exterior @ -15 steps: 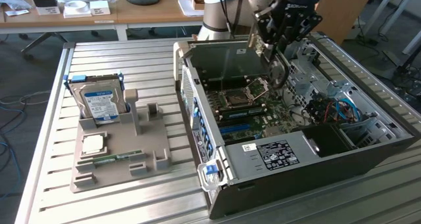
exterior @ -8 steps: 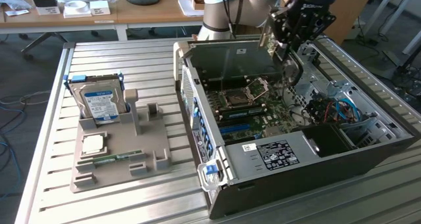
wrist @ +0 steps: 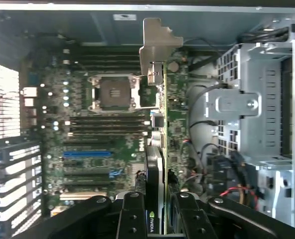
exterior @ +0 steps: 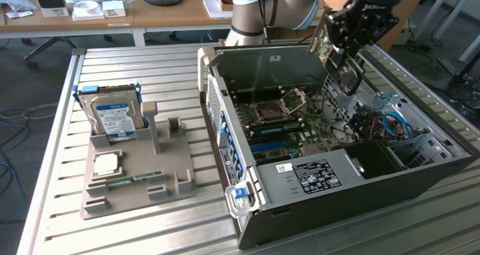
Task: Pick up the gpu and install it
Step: 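Pick up the gpu and move the gpu toward the slot, then insert the gpu into the slot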
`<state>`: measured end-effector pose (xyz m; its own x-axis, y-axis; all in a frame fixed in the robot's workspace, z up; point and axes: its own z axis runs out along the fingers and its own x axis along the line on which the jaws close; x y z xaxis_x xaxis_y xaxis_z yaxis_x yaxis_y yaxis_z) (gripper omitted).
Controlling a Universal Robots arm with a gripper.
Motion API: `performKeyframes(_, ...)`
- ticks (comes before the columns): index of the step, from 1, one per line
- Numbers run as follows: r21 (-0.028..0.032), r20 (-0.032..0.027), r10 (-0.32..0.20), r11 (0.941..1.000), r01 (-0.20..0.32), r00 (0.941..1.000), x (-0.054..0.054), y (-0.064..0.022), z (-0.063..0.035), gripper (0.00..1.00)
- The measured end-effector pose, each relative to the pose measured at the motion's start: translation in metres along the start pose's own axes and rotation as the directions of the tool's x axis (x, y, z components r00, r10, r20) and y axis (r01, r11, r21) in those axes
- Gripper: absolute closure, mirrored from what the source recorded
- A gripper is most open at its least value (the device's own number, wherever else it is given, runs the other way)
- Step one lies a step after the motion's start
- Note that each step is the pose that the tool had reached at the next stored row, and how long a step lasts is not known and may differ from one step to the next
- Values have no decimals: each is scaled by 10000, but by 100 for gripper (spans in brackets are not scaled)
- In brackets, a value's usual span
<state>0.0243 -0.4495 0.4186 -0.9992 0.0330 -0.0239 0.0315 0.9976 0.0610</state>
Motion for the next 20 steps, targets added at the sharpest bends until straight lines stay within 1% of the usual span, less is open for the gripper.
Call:
performKeyframes(4,0,0,-2,10000,2,10000,-146,4,3,73)
performKeyframes(6,-1,0,-5,10000,5,10000,-190,7,5,73)
performKeyframes(12,1,0,-3,10000,3,10000,-193,6,5,73)
performKeyframes(16,0,-1,-4,10000,4,10000,-239,8,6,73)
performKeyframes(20,1,-1,-3,10000,3,10000,-240,8,6,73)
